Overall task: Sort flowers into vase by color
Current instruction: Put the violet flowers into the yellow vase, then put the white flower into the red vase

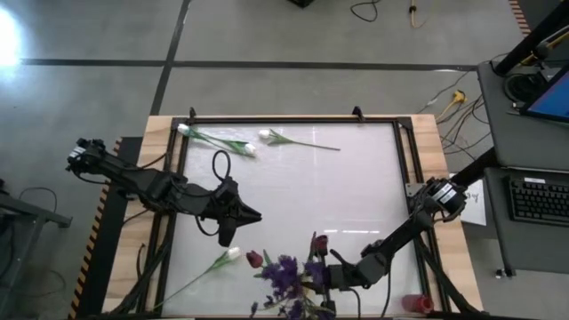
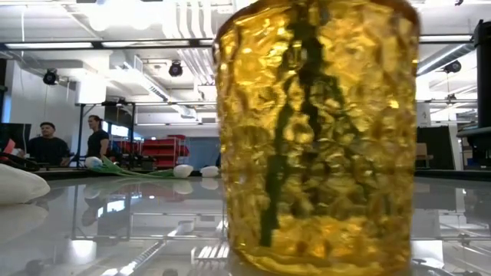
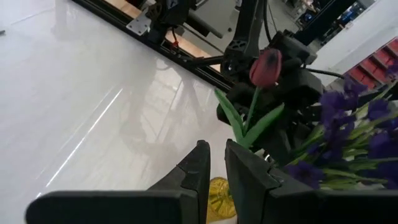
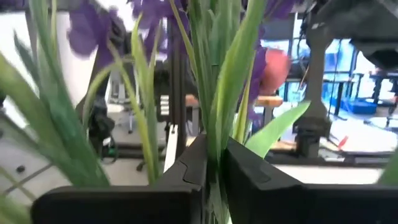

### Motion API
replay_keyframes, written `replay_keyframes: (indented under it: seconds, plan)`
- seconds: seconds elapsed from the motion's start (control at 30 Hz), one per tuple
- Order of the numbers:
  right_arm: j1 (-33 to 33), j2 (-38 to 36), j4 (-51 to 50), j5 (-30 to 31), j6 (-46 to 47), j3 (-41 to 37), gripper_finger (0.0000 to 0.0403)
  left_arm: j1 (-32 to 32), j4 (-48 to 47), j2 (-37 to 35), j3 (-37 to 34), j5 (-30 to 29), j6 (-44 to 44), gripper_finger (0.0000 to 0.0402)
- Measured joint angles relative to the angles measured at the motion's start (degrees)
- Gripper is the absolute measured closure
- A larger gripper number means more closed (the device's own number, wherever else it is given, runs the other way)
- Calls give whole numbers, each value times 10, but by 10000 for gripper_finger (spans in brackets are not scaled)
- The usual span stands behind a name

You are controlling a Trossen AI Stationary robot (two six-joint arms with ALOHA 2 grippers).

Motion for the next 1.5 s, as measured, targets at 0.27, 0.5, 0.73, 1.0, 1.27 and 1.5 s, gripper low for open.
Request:
replay_keyframes:
  seconds: [0.27,0.5,0.73,1.0,1.27,1.5]
  plan:
    - [0,-1,-33,0,-1,0,306,0,-27,-14,0,0,0,361]
    - [0,-41,-157,0,76,1,231,0,-46,-13,0,0,0,361]
    - [4,-146,-412,-34,201,1,181,0,-71,-13,0,0,0,361]
    - [12,-266,-589,-57,230,1,154,-5,-134,-13,0,53,-30,361]
    - [20,-347,-597,-56,227,1,147,-94,-269,-5,0,137,-139,361]
    - [25,-395,-574,-57,213,1,146,-171,-317,29,0,105,-230,335]
